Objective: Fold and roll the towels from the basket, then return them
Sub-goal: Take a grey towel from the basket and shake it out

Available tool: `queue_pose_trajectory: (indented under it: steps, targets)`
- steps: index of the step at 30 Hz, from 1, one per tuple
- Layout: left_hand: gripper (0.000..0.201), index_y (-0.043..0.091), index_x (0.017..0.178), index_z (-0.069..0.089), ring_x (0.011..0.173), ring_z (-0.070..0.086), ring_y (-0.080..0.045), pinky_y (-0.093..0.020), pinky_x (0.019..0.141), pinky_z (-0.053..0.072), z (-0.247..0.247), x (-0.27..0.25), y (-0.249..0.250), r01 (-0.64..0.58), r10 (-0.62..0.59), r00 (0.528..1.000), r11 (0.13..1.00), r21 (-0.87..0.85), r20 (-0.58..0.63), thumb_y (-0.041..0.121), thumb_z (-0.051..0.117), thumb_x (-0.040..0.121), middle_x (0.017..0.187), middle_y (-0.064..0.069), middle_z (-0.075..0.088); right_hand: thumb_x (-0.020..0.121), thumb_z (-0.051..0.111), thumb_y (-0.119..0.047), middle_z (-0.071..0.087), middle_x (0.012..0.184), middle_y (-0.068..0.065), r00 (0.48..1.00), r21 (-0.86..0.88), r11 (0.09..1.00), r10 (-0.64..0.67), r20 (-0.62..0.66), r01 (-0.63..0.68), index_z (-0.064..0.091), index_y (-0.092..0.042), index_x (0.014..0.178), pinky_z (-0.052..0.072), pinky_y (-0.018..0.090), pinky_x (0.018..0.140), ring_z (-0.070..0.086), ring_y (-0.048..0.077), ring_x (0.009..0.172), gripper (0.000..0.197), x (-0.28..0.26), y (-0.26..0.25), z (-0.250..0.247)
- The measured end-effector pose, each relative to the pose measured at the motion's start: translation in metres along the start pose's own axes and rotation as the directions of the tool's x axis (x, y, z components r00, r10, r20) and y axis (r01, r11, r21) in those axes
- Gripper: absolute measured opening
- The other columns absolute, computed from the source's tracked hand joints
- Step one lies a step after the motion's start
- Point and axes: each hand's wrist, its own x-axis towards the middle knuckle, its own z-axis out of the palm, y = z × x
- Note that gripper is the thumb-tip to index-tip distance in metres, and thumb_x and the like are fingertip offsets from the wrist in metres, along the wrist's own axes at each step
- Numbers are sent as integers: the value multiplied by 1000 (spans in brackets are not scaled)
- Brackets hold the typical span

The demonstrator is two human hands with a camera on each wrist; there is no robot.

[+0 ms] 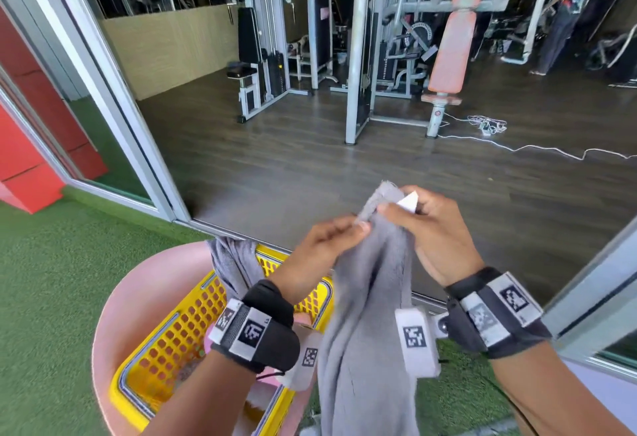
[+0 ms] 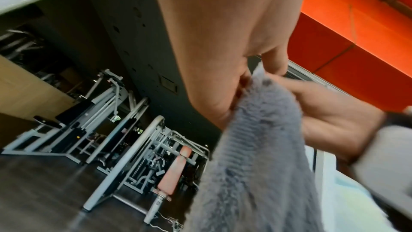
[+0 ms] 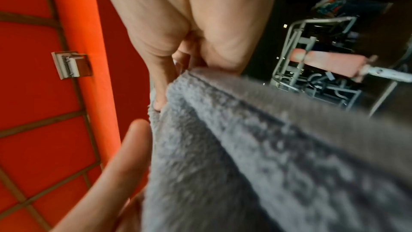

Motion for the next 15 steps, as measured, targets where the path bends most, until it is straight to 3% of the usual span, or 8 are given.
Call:
queue_pose_trajectory:
  steps: [2,6,9,12,15]
  targets:
    - [32,3,106,67,99,61,-25,-41,90,49,8,-5,0,55,-54,997,998,-29,56,31,55,94,106,-12,67,81,72,-11,63,76,11,999,-45,998,-36,18,37,70,-4,82,40,38,69,51,19,74,7,7,-8,5]
    - [35,3,93,69,87,54,-23,-39,81,41,-4,5,2,-88,75,977,995,-56,-199,35,56,94,92,-16,64,81,72,-31,63,79,11,998,-71,997,19,56,-15,69,3,87,40,34,70,51,17,78,35,-3,11,13]
    - [34,3,96,68,86,55,-15,-33,81,43,-6,1,1,-104,113,980,993,59,-161,35,54,96,93,-7,66,89,65,-16,69,87,6,999,-85,996,-7,54,11,72,-4,92,45,34,80,58,14,83,15,-7,14,14]
    - [27,19,104,72,86,57,-7,-26,77,43,3,-3,5,-78,90,991,991,109,-104,34,50,97,91,7,68,90,62,-7,73,92,3,984,-224,968,-79,159,114,71,-9,97,48,24,82,63,9,85,11,1,-2,18]
    - [28,12,90,68,74,51,-9,-27,66,39,-3,4,13,-88,106,981,989,117,-163,32,51,98,77,4,59,90,64,-10,65,81,18,978,-197,971,-95,187,132,63,-10,96,42,35,72,55,16,75,7,4,-8,19]
